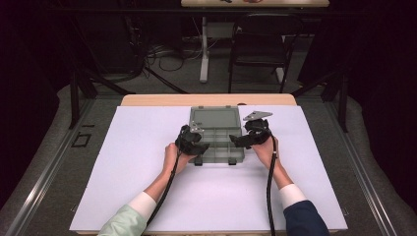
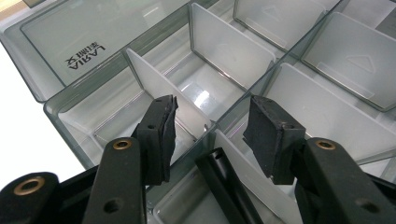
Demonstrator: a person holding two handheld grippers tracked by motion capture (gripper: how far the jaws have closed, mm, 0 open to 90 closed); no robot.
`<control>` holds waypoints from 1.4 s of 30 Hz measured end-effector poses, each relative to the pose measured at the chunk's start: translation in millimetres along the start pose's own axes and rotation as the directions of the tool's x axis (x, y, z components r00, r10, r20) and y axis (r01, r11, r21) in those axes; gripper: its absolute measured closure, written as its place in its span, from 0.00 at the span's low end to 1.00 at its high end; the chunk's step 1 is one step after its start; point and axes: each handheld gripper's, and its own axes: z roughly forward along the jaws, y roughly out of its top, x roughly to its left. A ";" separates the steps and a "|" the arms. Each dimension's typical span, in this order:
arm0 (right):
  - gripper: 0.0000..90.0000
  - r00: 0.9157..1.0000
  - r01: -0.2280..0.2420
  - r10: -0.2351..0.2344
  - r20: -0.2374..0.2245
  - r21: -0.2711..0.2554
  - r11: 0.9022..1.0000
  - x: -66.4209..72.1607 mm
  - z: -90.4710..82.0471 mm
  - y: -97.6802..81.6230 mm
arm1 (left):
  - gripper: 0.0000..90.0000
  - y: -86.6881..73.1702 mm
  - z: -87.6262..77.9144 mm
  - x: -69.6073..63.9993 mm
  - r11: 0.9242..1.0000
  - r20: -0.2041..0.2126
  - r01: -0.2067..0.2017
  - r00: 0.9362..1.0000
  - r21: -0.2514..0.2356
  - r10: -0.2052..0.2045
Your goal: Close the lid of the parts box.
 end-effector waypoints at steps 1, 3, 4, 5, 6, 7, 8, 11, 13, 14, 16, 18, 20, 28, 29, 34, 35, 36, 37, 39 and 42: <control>0.02 1.000 -0.005 0.005 0.008 0.000 1.000 -1.6 1.1 0.8 | 0.57 0.0 0.0 0.0 1.000 0.000 0.000 1.000 0.000 0.000; 0.02 1.000 -0.007 0.007 0.005 0.009 1.000 -5.6 4.0 2.7 | 0.57 0.0 0.0 0.1 1.000 0.000 -0.001 1.000 0.000 0.001; 0.03 1.000 -0.003 0.003 0.013 0.013 1.000 -7.2 5.8 3.4 | 0.57 0.0 0.0 0.1 1.000 0.001 -0.001 1.000 0.000 0.001; 0.03 1.000 -0.008 0.008 0.010 0.020 1.000 -8.8 7.2 4.2 | 0.57 0.0 0.0 0.1 1.000 0.000 -0.001 1.000 0.000 0.001; 0.05 1.000 -0.006 0.006 0.014 0.020 1.000 -10.3 8.7 4.8 | 0.57 0.0 0.0 0.2 1.000 0.001 -0.002 1.000 0.001 0.002; 0.09 0.999 -0.003 0.002 0.033 0.016 1.000 -11.2 9.4 5.0 | 0.57 0.0 0.1 0.3 1.000 0.002 -0.002 1.000 0.000 0.002; 0.12 0.999 0.005 -0.005 0.040 0.020 1.000 -12.1 10.4 5.2 | 0.57 -0.1 0.0 0.4 1.000 0.002 -0.002 1.000 0.001 0.002; 0.23 0.999 -0.001 -0.001 0.049 0.034 0.999 -15.5 14.2 7.2 | 0.57 -0.2 0.1 0.5 1.000 0.004 -0.001 1.000 0.000 0.001; 0.33 0.998 -0.011 0.009 0.065 0.021 1.000 -18.9 14.1 9.2 | 0.57 -0.2 0.1 0.5 1.000 0.004 -0.001 1.000 0.000 0.001; 0.38 0.997 -0.020 0.019 0.070 0.018 1.000 -21.0 13.9 10.8 | 0.57 -0.2 0.1 0.5 1.000 0.004 -0.001 1.000 0.000 0.001; 0.51 0.996 -0.005 0.003 0.086 0.017 1.000 -23.8 14.0 12.5 | 0.57 -0.2 0.1 0.5 1.000 0.004 -0.001 1.000 0.000 0.001; 0.63 0.996 -0.005 0.002 0.087 0.035 0.999 -25.9 16.5 13.0 | 0.57 -0.2 0.1 0.6 1.000 0.004 -0.001 1.000 0.001 0.001; 0.78 0.994 -0.005 0.000 0.107 0.048 0.999 -27.8 19.0 12.5 | 0.57 -0.3 0.3 0.6 1.000 0.004 -0.001 1.000 -0.002 0.001; 1.00 0.990 -0.012 -0.003 0.144 0.103 0.995 -32.4 34.0 7.2 | 0.57 -0.4 0.4 0.6 1.000 0.004 -0.001 1.000 -0.003 0.001; 1.00 0.989 -0.013 -0.003 0.145 0.110 0.994 -33.0 36.3 6.0 | 0.57 -0.5 0.4 0.6 1.000 0.004 0.000 1.000 -0.004 0.000; 1.00 0.992 -0.017 -0.002 0.123 0.157 0.987 -34.3 45.9 0.9 | 0.57 -0.5 0.3 0.8 1.000 0.007 -0.001 1.000 -0.002 0.001; 1.00 0.992 -0.017 -0.004 0.123 0.167 0.986 -34.7 47.8 -0.4 | 0.57 -0.6 0.4 0.9 1.000 0.007 0.000 1.000 -0.003 0.000; 1.00 0.993 -0.020 -0.001 0.117 0.177 0.984 -35.3 49.3 -1.7 | 0.57 -0.6 0.4 0.8 1.000 0.007 0.000 1.000 -0.004 0.000; 1.00 0.994 -0.018 -0.002 0.110 0.181 0.983 -35.9 51.2 -3.2 | 0.57 -0.6 0.4 0.9 1.000 0.007 0.000 1.000 -0.004 0.000; 1.00 0.995 -0.015 -0.004 0.100 0.194 0.981 -37.1 54.2 -5.7 | 0.57 -0.7 0.5 0.9 1.000 0.007 0.000 1.000 -0.006 0.000; 1.00 0.996 -0.014 -0.004 0.092 0.195 0.981 -38.2 56.4 -6.8 | 0.57 -0.9 0.7 1.2 1.000 0.010 -0.001 1.000 -0.008 0.001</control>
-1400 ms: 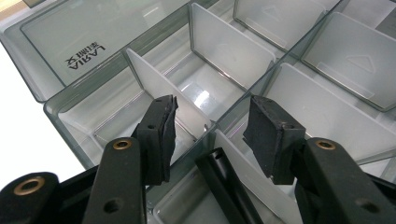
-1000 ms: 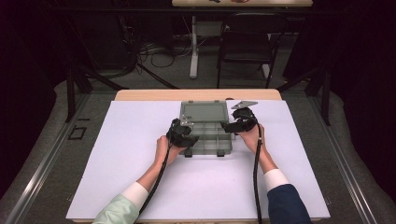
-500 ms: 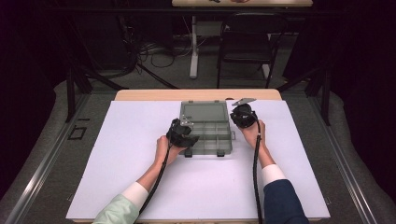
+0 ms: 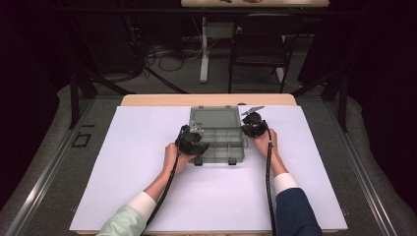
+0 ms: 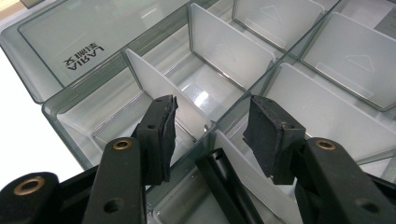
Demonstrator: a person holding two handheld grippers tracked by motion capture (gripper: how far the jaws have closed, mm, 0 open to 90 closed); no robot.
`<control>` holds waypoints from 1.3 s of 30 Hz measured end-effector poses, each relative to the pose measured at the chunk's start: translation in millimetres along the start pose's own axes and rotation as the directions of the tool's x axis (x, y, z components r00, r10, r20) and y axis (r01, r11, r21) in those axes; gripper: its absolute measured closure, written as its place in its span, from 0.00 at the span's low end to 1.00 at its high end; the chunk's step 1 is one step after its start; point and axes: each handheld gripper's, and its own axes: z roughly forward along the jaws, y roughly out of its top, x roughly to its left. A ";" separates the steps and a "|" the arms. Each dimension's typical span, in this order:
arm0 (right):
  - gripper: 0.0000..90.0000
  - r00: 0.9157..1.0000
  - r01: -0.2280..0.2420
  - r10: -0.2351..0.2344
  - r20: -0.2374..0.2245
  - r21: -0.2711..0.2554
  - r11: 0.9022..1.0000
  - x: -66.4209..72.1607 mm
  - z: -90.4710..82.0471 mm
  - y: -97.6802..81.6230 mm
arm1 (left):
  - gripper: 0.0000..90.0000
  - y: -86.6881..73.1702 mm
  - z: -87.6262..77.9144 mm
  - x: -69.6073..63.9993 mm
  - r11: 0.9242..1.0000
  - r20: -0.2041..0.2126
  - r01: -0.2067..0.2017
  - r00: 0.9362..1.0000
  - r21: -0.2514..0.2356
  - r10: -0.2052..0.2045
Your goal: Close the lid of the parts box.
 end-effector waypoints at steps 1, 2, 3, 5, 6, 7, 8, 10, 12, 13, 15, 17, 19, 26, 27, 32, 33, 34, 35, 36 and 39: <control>1.00 1.000 -0.004 0.004 -0.003 -0.005 1.000 -0.5 0.5 0.0 | 0.57 -0.1 0.0 0.1 1.000 0.001 -0.001 1.000 0.000 0.001; 1.00 1.000 -0.006 0.006 -0.004 0.006 1.000 -1.0 0.2 0.5 | 0.57 -0.2 0.0 0.4 1.000 0.002 -0.003 1.000 -0.001 0.003; 1.00 1.000 -0.010 0.010 -0.006 0.004 1.000 -1.4 0.6 0.5 | 0.57 -0.5 0.2 0.7 1.000 0.005 -0.008 1.000 -0.002 0.008; 1.00 1.000 -0.010 0.010 -0.009 0.004 1.000 -2.0 1.1 0.6 | 0.57 -0.9 1.5 -0.2 1.000 -0.004 -0.021 1.000 0.000 0.021; 1.00 1.000 -0.014 0.014 -0.012 -0.008 1.000 -2.3 2.0 0.2 | 0.57 -0.5 1.6 -0.5 0.999 -0.009 -0.035 0.999 0.007 0.035; 1.00 1.000 -0.016 0.016 -0.013 0.001 1.000 -2.8 1.5 0.4 | 0.57 -0.6 1.6 -0.2 0.999 -0.007 -0.035 0.999 0.007 0.036; 1.00 1.000 -0.019 0.019 -0.018 -0.006 1.000 -3.4 2.0 0.1 | 0.57 -0.8 1.6 0.1 0.999 -0.005 -0.036 0.999 0.005 0.036; 1.00 1.000 -0.022 0.022 -0.018 -0.002 1.000 -3.8 2.1 0.3 | 0.57 -1.3 1.8 0.4 0.999 -0.002 -0.040 0.999 0.001 0.040; 1.00 1.000 -0.023 0.022 -0.020 -0.013 1.000 -4.3 3.2 0.3 | 0.58 -1.3 1.8 0.8 0.999 0.001 -0.044 0.999 0.002 0.044; 1.00 0.999 -0.025 0.025 -0.021 -0.004 1.000 -4.4 2.7 0.5 | 0.58 -1.6 2.0 1.0 0.999 0.002 -0.047 0.999 -0.002 0.047; 1.00 0.999 -0.028 0.028 -0.022 -0.006 1.000 -4.6 2.8 0.4 | 0.58 -1.9 2.0 1.7 0.999 0.006 -0.051 0.999 -0.004 0.051; 1.00 0.999 -0.030 0.030 -0.021 -0.007 1.000 -4.7 3.0 0.4 | 0.58 -2.2 2.1 2.4 0.999 0.011 -0.052 0.999 -0.007 0.052; 1.00 0.999 -0.032 0.032 -0.023 -0.011 0.999 -5.2 3.3 0.4 | 0.58 -2.5 2.2 2.7 0.999 0.014 -0.051 0.999 -0.009 0.052; 1.00 0.998 -0.066 0.065 -0.028 -0.031 0.997 -7.0 5.1 -0.5 | 0.59 -2.8 2.2 2.7 0.998 0.013 -0.060 0.998 -0.009 0.060; 1.00 0.997 -0.069 0.068 -0.028 -0.034 0.997 -7.3 5.4 -0.6 | 0.59 -2.9 2.2 2.7 0.998 0.014 -0.061 0.998 -0.010 0.061; 1.00 0.996 -0.085 0.084 -0.030 -0.045 0.995 -8.0 6.4 -1.0 | 0.59 -3.1 2.4 2.7 0.998 0.013 -0.066 0.998 -0.012 0.066; 1.00 0.996 -0.089 0.087 -0.032 -0.051 0.995 -8.3 6.9 -1.1 | 0.59 -3.3 2.6 2.5 0.998 0.011 -0.066 0.998 -0.015 0.066; 1.00 0.995 -0.091 0.089 -0.032 -0.048 0.995 -8.5 6.8 -0.9 | 0.59 -3.4 2.6 2.6 0.998 0.011 -0.066 0.998 -0.015 0.066; 1.00 0.995 -0.093 0.092 -0.031 -0.049 0.994 -8.3 7.0 -0.7 | 0.59 -3.4 2.6 2.6 0.998 0.012 -0.068 0.998 -0.015 0.068; 1.00 0.995 -0.094 0.093 -0.029 -0.051 0.994 -8.3 7.2 -0.6 | 0.59 -3.5 2.7 2.4 0.998 0.012 -0.068 0.998 -0.015 0.068; 1.00 0.995 -0.102 0.100 -0.024 -0.055 0.993 -8.5 8.0 -0.3 | 0.59 -3.7 2.7 2.3 0.997 0.012 -0.069 0.998 -0.016 0.069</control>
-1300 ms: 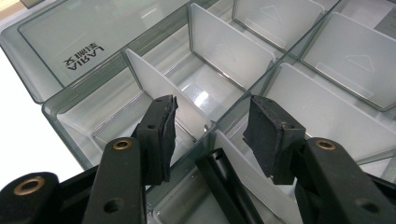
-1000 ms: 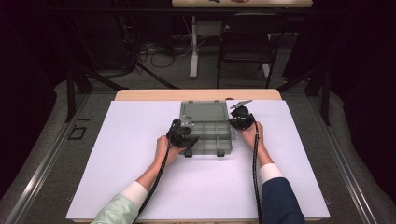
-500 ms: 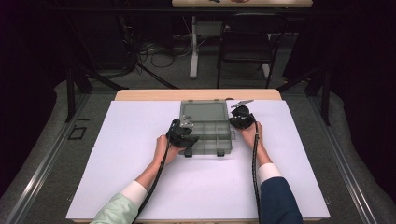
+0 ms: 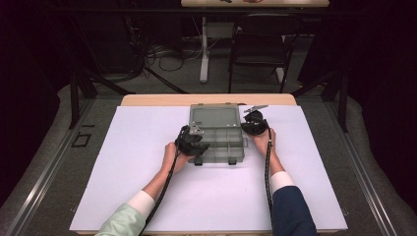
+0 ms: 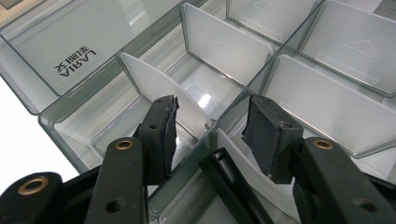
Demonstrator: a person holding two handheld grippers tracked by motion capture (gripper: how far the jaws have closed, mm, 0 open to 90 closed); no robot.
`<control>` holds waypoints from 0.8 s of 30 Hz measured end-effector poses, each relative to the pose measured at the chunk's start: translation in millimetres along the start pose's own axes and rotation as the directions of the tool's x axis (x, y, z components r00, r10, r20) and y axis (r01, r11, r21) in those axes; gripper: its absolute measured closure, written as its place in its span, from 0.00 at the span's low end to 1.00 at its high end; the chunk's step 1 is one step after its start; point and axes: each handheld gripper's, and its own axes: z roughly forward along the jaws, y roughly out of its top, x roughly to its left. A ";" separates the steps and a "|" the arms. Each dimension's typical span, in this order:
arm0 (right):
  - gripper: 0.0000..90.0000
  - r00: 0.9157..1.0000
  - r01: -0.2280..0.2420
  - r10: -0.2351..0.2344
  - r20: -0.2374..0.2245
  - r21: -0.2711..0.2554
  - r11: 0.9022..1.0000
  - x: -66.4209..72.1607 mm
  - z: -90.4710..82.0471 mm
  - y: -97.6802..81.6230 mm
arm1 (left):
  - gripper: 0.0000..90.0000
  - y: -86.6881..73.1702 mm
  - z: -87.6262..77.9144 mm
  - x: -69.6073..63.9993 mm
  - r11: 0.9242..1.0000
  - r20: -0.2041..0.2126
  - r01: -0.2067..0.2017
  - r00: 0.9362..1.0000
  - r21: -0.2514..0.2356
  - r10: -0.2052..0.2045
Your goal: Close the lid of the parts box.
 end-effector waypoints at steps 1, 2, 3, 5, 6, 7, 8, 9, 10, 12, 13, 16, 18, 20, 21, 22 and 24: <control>1.00 1.000 -0.010 0.010 -0.007 -0.002 1.000 -1.1 0.6 0.4 | 0.59 0.0 0.0 0.0 1.000 0.000 0.000 1.000 -0.001 0.000; 1.00 1.000 -0.017 0.017 -0.011 -0.001 1.000 -2.2 0.9 1.0 | 0.59 -0.1 0.1 -0.1 1.000 0.000 -0.001 1.000 -0.001 0.001; 1.00 1.000 -0.022 0.022 -0.011 -0.001 1.000 -2.7 1.3 1.7 | 0.59 0.0 0.0 -0.1 1.000 -0.001 0.000 1.000 0.000 0.000; 1.00 1.000 -0.027 0.027 -0.004 -0.004 1.000 -2.8 2.7 2.9 | 0.58 -0.1 0.1 -0.3 1.000 -0.001 0.000 1.000 0.000 0.000; 1.00 1.000 -0.031 0.031 -0.004 -0.007 0.999 -3.1 3.2 2.9 | 0.58 -0.1 0.1 -0.2 1.000 -0.001 0.000 1.000 -0.001 0.000; 1.00 0.999 -0.036 0.036 -0.006 -0.012 0.999 -3.5 3.7 2.7 | 0.58 -0.2 0.1 -0.2 1.000 -0.001 0.000 1.000 -0.001 0.000; 1.00 0.999 -0.042 0.042 -0.007 -0.014 0.999 -3.9 3.9 2.5 | 0.58 -0.1 0.0 -0.3 1.000 -0.001 -0.002 1.000 0.000 0.002; 1.00 0.999 -0.050 0.049 -0.011 -0.017 0.999 -4.3 4.0 2.2 | 0.58 -0.2 0.0 -0.2 1.000 -0.002 -0.002 1.000 0.000 0.002; 1.00 0.999 -0.051 0.051 -0.011 -0.018 0.999 -4.5 4.1 2.1 | 0.58 -0.2 0.1 -0.3 1.000 -0.002 -0.002 1.000 0.000 0.002; 1.00 0.998 -0.057 0.057 -0.011 -0.020 0.998 -4.8 4.3 2.1 | 0.58 -0.3 0.1 -0.2 1.000 -0.002 -0.003 1.000 -0.001 0.003; 1.00 0.998 -0.056 0.056 -0.009 -0.016 0.998 -4.7 4.1 2.3 | 0.58 -0.2 0.1 -0.4 1.000 -0.003 -0.003 1.000 0.001 0.003; 1.00 0.999 -0.047 0.046 -0.015 -0.013 0.999 -5.0 4.0 2.6 | 0.58 -0.2 0.3 -0.5 1.000 -0.002 -0.005 1.000 0.001 0.005; 1.00 0.999 -0.040 0.040 -0.024 -0.004 0.999 -5.9 3.7 3.5 | 0.58 -0.5 0.3 -0.1 1.000 0.000 -0.005 1.000 -0.002 0.005; 1.00 0.999 -0.029 0.029 -0.035 -0.001 1.000 -7.4 3.5 3.6 | 0.58 -0.6 0.4 0.2 1.000 0.002 -0.003 1.000 -0.003 0.003; 1.00 0.999 -0.030 0.029 -0.037 -0.001 1.000 -7.6 3.6 3.5 | 0.58 -0.8 0.4 0.4 1.000 0.003 -0.004 1.000 -0.004 0.004; 1.00 0.999 -0.030 0.030 -0.036 0.000 1.000 -7.6 3.7 3.7 | 0.58 -1.0 0.4 0.8 1.000 0.006 -0.002 1.000 -0.006 0.002; 1.00 0.999 -0.026 0.026 -0.031 0.003 1.000 -7.0 4.1 4.4 | 0.58 -0.9 0.4 0.7 1.000 0.005 -0.001 1.000 -0.005 0.001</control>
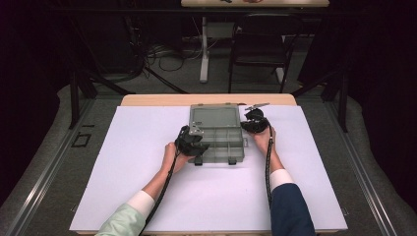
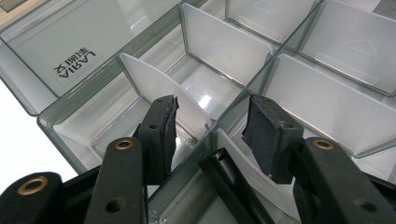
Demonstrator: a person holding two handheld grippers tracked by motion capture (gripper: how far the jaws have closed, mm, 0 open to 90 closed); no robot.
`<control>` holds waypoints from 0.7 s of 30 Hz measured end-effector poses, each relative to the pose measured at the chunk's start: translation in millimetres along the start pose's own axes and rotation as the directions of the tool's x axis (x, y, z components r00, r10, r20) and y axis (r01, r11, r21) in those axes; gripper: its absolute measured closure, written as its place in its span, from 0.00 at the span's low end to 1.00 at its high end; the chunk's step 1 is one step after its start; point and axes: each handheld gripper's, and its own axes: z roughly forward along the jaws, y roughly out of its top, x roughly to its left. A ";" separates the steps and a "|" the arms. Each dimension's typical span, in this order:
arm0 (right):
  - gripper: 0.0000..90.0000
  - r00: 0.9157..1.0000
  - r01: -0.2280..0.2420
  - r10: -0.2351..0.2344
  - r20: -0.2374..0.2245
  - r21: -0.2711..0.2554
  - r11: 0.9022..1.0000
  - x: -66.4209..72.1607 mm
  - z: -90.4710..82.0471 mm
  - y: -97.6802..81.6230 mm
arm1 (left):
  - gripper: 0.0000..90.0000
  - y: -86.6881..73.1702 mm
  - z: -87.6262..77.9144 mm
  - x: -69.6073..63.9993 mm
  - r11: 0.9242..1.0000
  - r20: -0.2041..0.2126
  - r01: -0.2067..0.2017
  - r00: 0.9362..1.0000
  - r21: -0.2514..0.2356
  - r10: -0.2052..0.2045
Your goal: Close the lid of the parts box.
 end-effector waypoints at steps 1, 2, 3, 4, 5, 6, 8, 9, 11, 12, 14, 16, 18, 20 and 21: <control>1.00 1.000 0.000 0.000 -0.001 0.002 1.000 -0.2 0.1 0.3 | 0.58 0.1 0.0 -0.3 1.000 -0.003 0.000 1.000 0.001 0.000; 1.00 1.000 0.002 -0.002 0.000 0.006 1.000 -0.1 -0.1 0.6 | 0.58 0.2 0.0 -0.4 1.000 -0.004 0.000 1.000 0.002 0.000; 1.00 1.000 0.006 -0.006 0.001 0.007 1.000 0.1 -0.2 0.7 | 0.58 0.3 0.1 -0.6 1.000 -0.005 -0.002 1.000 0.004 0.002; 1.00 1.000 0.012 -0.012 0.004 0.017 1.000 0.7 -0.8 1.4 | 0.58 0.4 0.1 -0.7 1.000 -0.005 0.001 1.000 0.004 -0.001; 1.00 1.000 0.027 -0.027 0.002 0.020 0.999 0.7 -0.8 2.0 | 0.58 0.4 0.0 -0.6 1.000 -0.005 0.003 1.000 0.005 -0.003; 1.00 0.999 0.040 -0.040 0.006 0.035 0.999 1.7 -1.9 2.9 | 0.58 0.3 0.1 -0.6 1.000 -0.005 0.004 1.000 0.005 -0.004; 1.00 0.998 0.061 -0.061 -0.001 0.055 0.997 2.2 -3.5 3.6 | 0.58 0.1 0.2 -0.2 1.000 -0.003 0.005 1.000 0.004 -0.005; 1.00 0.998 0.059 -0.059 -0.010 0.065 0.996 2.2 -4.2 4.0 | 0.58 0.1 0.3 -0.2 1.000 -0.002 0.004 1.000 0.004 -0.004; 1.00 0.998 0.067 -0.066 -0.020 0.083 0.994 1.6 -5.1 4.8 | 0.58 0.0 0.3 -0.1 1.000 -0.002 0.003 1.000 0.003 -0.003; 1.00 0.998 0.067 -0.065 -0.028 0.086 0.994 0.9 -5.1 5.2 | 0.58 0.0 0.4 0.0 1.000 -0.001 0.001 1.000 0.003 -0.001; 1.00 0.997 0.067 -0.065 -0.031 0.088 0.994 0.6 -4.6 5.7 | 0.58 -0.3 0.5 0.3 1.000 0.002 0.001 1.000 0.000 -0.001; 1.00 0.998 0.067 -0.065 -0.026 0.093 0.993 0.7 -4.3 6.2 | 0.58 -0.4 0.7 0.6 1.000 0.003 0.001 1.000 -0.002 -0.001; 1.00 0.998 0.059 -0.058 -0.020 0.089 0.994 0.8 -3.8 6.2 | 0.58 -0.6 0.9 0.5 1.000 0.003 -0.002 1.000 -0.003 0.002; 1.00 0.999 0.048 -0.047 -0.013 0.078 0.996 0.6 -2.7 6.1 | 0.58 -0.8 0.9 0.6 1.000 0.004 -0.003 1.000 -0.003 0.003; 1.00 0.999 0.041 -0.041 -0.012 0.070 0.997 0.5 -1.8 6.1 | 0.58 -0.8 0.9 0.6 1.000 0.004 -0.003 1.000 -0.003 0.003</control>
